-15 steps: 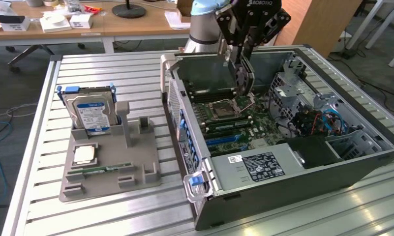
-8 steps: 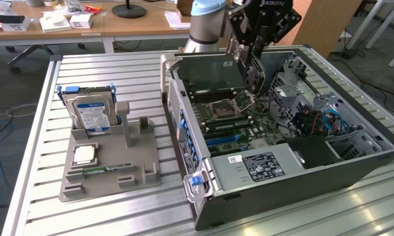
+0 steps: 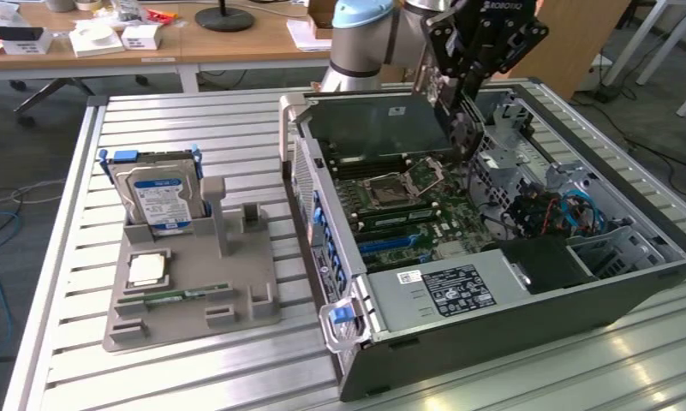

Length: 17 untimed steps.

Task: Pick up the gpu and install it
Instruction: 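Pick up the gpu and move the gpu toward the slot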

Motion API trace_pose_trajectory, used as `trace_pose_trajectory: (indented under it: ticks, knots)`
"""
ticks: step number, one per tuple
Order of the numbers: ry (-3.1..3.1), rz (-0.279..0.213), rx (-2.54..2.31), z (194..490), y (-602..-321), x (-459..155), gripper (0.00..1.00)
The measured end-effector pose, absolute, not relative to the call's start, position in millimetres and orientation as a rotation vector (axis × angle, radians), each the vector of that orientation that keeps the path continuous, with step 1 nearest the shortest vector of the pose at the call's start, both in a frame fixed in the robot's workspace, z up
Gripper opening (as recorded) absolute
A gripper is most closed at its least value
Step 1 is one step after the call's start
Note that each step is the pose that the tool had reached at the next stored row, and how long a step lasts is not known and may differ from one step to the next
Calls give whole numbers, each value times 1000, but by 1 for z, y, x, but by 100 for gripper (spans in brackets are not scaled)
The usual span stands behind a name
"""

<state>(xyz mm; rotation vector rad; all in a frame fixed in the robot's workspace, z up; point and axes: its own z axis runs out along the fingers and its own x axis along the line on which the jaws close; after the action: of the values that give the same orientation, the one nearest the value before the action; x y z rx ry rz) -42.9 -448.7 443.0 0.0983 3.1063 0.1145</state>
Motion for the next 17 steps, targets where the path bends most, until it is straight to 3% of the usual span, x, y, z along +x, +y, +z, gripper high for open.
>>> trace_pose_trajectory:
  ticks: [17]
  knots:
    - [3107, 137, 79, 443, -449, 21, 25]
